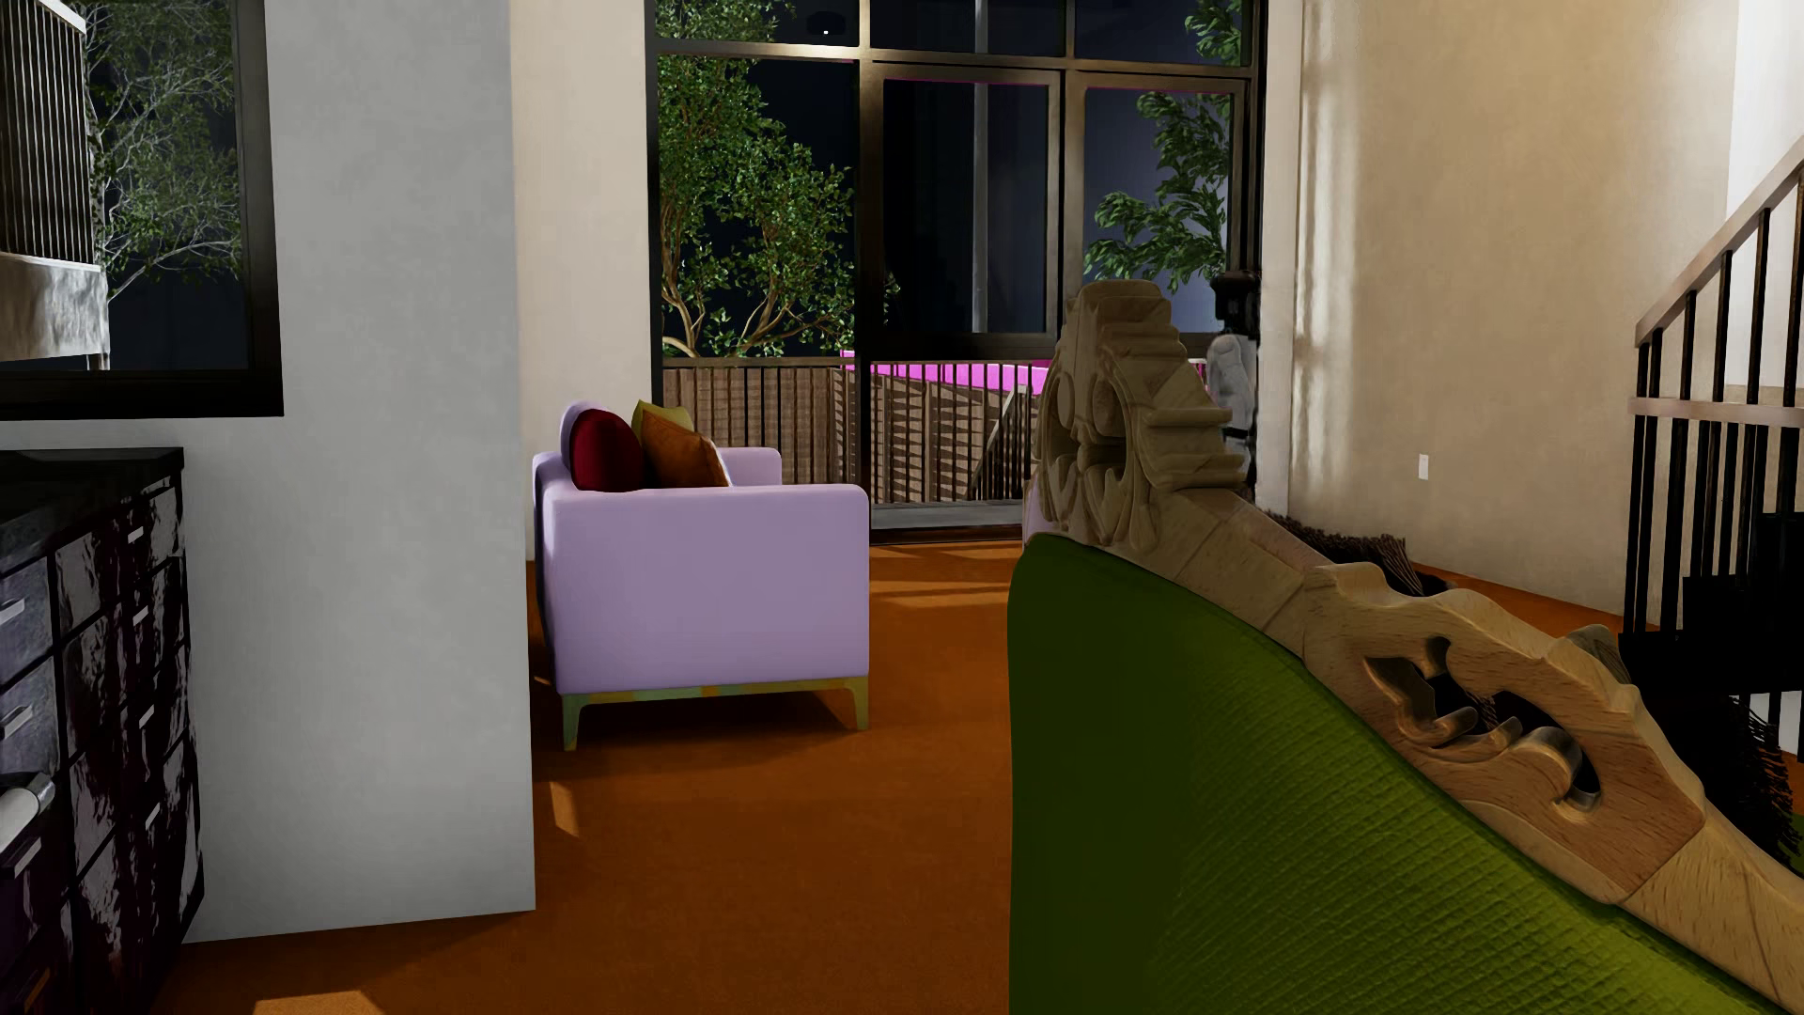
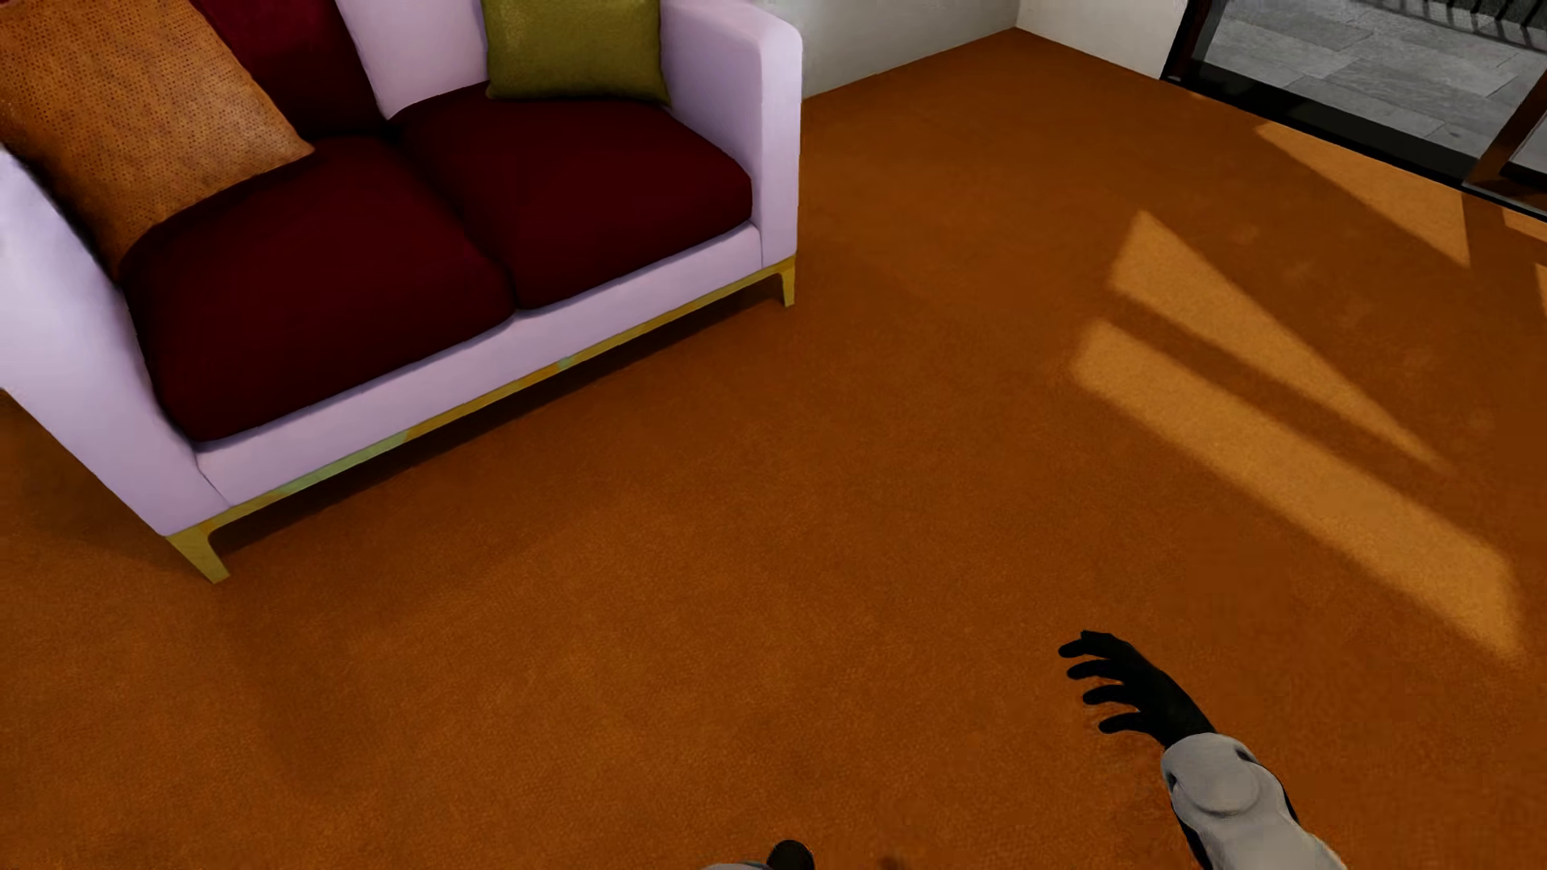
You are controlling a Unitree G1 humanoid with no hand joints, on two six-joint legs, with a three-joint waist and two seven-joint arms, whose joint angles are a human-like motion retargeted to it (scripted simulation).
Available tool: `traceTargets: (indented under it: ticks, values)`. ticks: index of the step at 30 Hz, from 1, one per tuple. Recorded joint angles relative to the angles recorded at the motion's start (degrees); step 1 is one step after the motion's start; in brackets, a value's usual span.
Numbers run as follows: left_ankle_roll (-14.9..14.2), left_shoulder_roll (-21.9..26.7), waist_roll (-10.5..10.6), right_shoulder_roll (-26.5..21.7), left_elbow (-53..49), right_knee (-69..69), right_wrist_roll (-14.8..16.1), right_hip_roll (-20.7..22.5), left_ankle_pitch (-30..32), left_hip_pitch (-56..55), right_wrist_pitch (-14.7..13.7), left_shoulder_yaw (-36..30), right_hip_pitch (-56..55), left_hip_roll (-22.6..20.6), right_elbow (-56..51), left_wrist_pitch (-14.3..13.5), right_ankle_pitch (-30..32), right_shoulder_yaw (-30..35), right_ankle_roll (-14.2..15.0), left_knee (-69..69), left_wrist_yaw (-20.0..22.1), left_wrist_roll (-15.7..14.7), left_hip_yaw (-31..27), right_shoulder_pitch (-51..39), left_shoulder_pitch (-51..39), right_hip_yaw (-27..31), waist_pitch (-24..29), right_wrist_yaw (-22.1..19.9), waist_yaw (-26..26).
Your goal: Walk towards light purple sofa
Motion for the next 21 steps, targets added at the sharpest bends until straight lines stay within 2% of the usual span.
traceTargets:
  ticks: [1,2,3,4,5,6,7,9,10,12,13,14,16,18,21]
  values:
    - [0.00,-0.77,0.08,0.19,1.35,-0.29,0.00,0.09,-4.91,0.31,0.00,-1.09,1.99,0.75,-1.69,0.00,-1.69,0.11,0.00,0.29,0.00,0.00,0.00,-1.40,0.06,0.00,-0.65,0.00,0.98]
    - [0.00,-1.45,-0.28,0.59,2.85,0.24,0.00,-0.27,-5.97,-0.24,0.00,-2.49,2.81,1.42,-3.26,0.00,-1.68,0.48,0.00,0.98,0.00,0.00,0.00,-2.28,0.06,0.00,-1.65,0.00,2.26]
    - [0.00,-2.02,-1.20,1.29,4.57,1.22,0.00,-0.90,-2.96,-1.29,0.00,-3.69,2.86,1.81,-4.58,0.00,0.43,1.04,0.00,1.65,0.00,0.00,0.00,-2.46,0.07,0.00,-2.89,0.00,3.50]
    - [0.00,-2.38,-2.90,2.32,6.47,2.33,0.00,-1.77,3.96,-2.62,0.00,-4.66,2.60,1.35,-5.33,0.00,4.35,1.76,0.00,2.49,0.00,0.00,0.00,-1.85,0.10,0.00,-4.22,0.00,3.96]
    - [0.00,-2.33,-5.26,3.62,8.38,3.80,0.00,-2.86,11.01,-3.64,0.00,-5.91,2.61,-0.37,-5.17,0.00,9.61,2.62,0.00,3.73,0.00,0.00,0.00,-0.38,0.00,0.00,-5.33,0.00,3.18]
    - [0.00,-1.82,-7.62,4.95,9.78,6.49,0.00,-3.93,14.61,-3.33,0.00,-7.25,2.87,-2.72,-4.01,0.00,16.18,3.66,0.00,5.21,0.00,0.00,0.00,1.86,-0.32,0.00,-5.88,0.00,1.74]
    - [0.00,-1.07,-9.46,5.98,9.99,11.24,0.00,-5.08,14.29,-1.29,0.00,-7.68,2.23,-4.75,-2.09,0.00,24.08,5.31,0.00,6.13,0.00,0.00,0.00,4.34,-0.73,0.00,-5.88,0.00,0.60]
    - [0.00,0.28,-11.86,6.27,6.69,25.70,0.00,-8.26,7.33,5.36,0.00,-4.89,-4.72,-7.22,2.75,0.00,38.65,12.75,0.00,5.52,0.00,0.00,0.00,7.67,-1.41,0.00,-5.27,0.00,0.01]
    - [0.00,0.81,-12.67,5.92,4.32,33.55,0.00,-9.64,3.82,8.39,0.00,-3.18,-9.92,-8.25,5.22,0.00,41.16,17.81,0.00,5.09,0.00,0.00,0.00,8.40,-2.03,0.00,-4.81,0.00,-0.71]
    - [0.00,2.13,-13.25,5.92,0.26,46.16,0.00,-10.49,0.10,13.44,0.00,-1.33,-19.59,-10.14,10.89,0.00,35.24,24.46,0.00,3.91,0.00,0.00,0.00,10.14,-4.71,0.00,-3.76,0.00,-4.94]
    - [0.00,2.87,-13.04,6.31,-1.08,48.72,0.00,-10.16,-1.28,16.46,0.00,-1.07,-23.32,-10.76,14.45,0.00,30.97,25.13,0.00,3.01,0.00,0.00,0.00,11.61,-6.64,0.00,-3.01,0.00,-7.68]
    - [0.00,3.53,-12.56,6.68,-2.22,48.02,0.00,-9.51,-2.70,19.56,0.00,-0.84,-26.40,-10.93,18.20,0.00,27.86,24.55,0.00,2.12,0.00,0.00,0.00,13.36,-8.58,0.00,-2.33,0.00,-10.45]
    - [0.00,3.93,-11.07,6.46,-3.97,38.13,0.00,-7.93,-4.77,23.97,0.00,1.70,-30.90,-9.95,23.80,0.00,25.35,22.79,0.00,1.16,0.00,0.00,0.00,16.95,-12.06,0.00,-1.68,0.00,-16.40]
    - [0.00,3.91,-9.97,5.42,-6.23,22.81,0.00,-7.31,-6.09,26.15,0.00,5.83,-33.01,-8.20,25.22,0.00,26.54,22.72,0.00,1.28,0.00,0.00,0.00,20.11,-14.65,0.00,-1.52,0.00,-22.05]
    - [0.00,5.34,-11.10,5.41,-12.27,2.16,0.00,-8.32,-9.27,30.45,0.00,8.58,-32.65,-6.65,24.46,0.00,35.13,21.80,0.00,0.48,0.00,0.00,0.00,24.10,-15.90,0.00,-1.71,0.00,-25.22]
